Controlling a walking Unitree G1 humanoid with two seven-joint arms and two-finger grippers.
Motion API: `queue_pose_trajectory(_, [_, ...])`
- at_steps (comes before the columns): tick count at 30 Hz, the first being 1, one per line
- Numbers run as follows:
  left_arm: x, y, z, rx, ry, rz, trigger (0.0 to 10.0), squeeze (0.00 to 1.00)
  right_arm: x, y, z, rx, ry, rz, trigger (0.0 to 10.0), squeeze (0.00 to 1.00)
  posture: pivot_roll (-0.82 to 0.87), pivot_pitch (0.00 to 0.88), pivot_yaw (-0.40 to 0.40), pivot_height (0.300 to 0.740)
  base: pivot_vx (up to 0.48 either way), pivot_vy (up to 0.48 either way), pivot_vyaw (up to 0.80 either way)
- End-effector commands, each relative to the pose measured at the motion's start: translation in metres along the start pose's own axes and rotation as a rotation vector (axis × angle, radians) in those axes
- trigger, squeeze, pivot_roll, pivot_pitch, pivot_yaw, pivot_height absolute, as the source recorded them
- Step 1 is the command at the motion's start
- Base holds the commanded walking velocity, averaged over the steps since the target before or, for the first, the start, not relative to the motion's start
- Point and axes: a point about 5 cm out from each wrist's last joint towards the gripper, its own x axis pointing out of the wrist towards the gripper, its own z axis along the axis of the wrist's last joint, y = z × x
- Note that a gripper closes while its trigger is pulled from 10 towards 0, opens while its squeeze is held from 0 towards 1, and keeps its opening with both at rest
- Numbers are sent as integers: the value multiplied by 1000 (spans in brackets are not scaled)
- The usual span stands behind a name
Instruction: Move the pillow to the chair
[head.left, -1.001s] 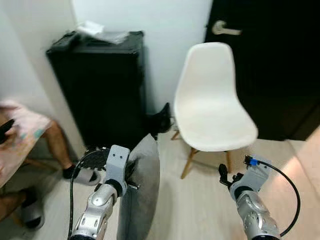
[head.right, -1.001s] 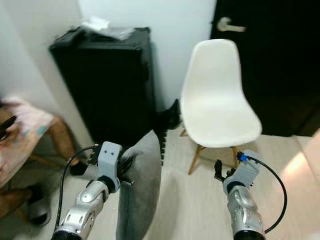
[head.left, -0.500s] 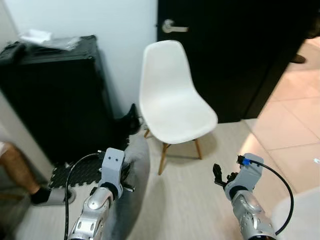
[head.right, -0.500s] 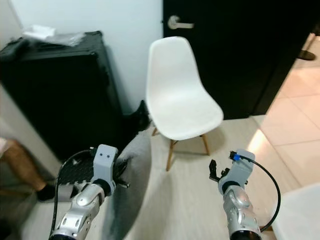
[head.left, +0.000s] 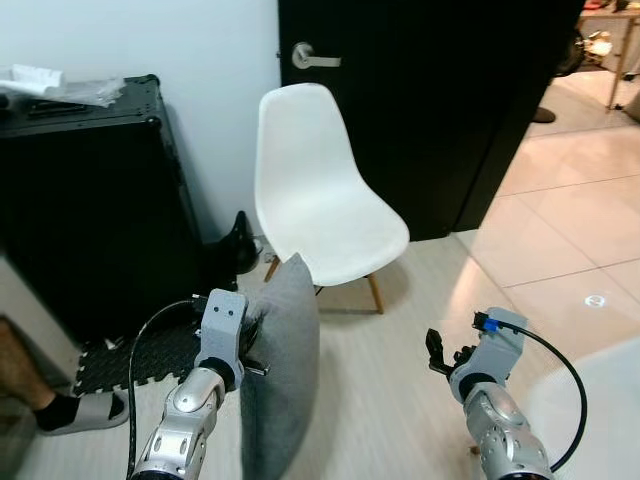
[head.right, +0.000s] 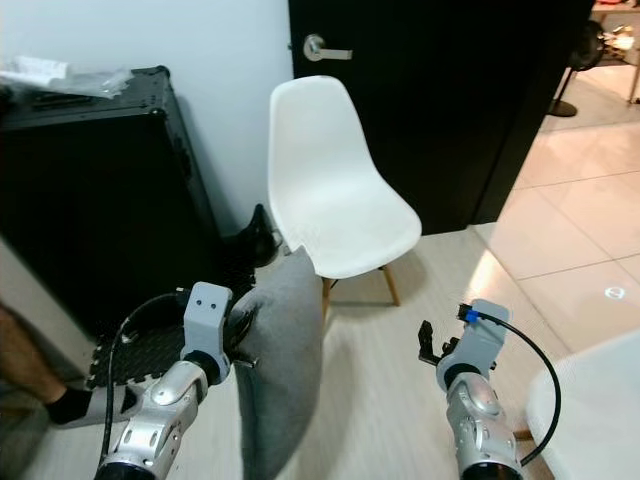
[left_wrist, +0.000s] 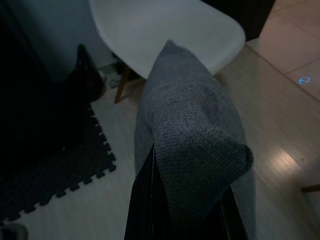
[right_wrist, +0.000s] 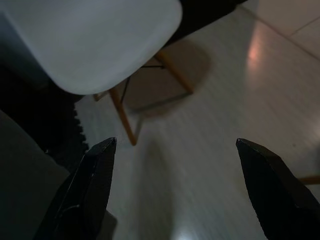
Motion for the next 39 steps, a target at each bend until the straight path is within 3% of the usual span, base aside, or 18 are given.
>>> queue_pose_trajectory(1, [1,3,14,-7,-64,10,10000,0,0,1,-2,-15,4,-1,10000,0,-65,59,23,740,0,0,0])
queue_pose_trajectory(12, [0,5,14,-15,-65,15,10000,0,-1,2,-2,-8,-4,3,10000,0,-66,62,26,740,241,0,0])
queue_pose_trajectory(31, [1,1,19,-17,-78,0,10000,0,-1,3,-1,-3,-10,22,10000,0,-65,62,22,740,288,0,-583])
queue_pose_trajectory(39, [3,-2,28,-17,-105,-12,10000,0,-1,3,0,-5,-16,16,10000,0,-67,60,23,740,300,0,0])
